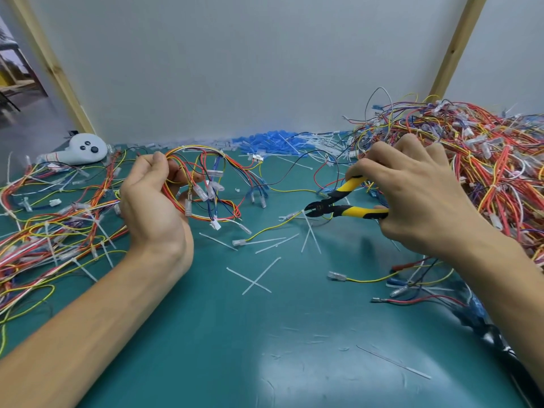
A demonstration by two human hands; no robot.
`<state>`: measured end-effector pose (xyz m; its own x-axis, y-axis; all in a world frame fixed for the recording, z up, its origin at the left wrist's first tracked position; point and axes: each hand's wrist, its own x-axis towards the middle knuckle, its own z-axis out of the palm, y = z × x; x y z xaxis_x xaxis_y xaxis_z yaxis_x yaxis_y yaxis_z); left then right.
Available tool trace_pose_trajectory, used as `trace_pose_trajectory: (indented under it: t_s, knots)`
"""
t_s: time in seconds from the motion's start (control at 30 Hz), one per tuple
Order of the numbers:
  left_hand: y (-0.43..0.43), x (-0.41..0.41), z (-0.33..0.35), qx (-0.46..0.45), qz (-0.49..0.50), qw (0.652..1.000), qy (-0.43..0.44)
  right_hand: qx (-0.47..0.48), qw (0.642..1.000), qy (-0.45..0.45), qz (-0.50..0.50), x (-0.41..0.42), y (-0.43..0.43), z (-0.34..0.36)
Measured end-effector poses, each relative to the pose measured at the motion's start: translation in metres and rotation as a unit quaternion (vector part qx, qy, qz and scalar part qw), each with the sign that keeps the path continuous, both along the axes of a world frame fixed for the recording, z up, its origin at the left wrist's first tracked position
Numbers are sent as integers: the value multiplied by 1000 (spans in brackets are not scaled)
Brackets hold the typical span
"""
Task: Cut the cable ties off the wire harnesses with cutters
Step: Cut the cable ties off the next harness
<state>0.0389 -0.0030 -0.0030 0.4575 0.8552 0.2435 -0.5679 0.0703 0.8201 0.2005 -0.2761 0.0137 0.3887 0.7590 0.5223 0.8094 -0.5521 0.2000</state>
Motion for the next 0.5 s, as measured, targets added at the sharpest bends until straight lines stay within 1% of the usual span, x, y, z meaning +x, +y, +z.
trace_pose_trajectory:
  t_s: [0.1,0.37,0.43,0.5]
  knots:
    - [-1,0,0,1,-3,1000,0,1,1000,13,-7,-3,2,0]
    - [-4,-1,0,11,11,1000,14,-40,995,69,-56,-14,4,4]
    - [-7,-2,2,22,17,999,18,-8,992,106,-71,-17,4,5]
    - [-9,-3,6,53,26,997,51,67,973,205,-79,-19,5,5]
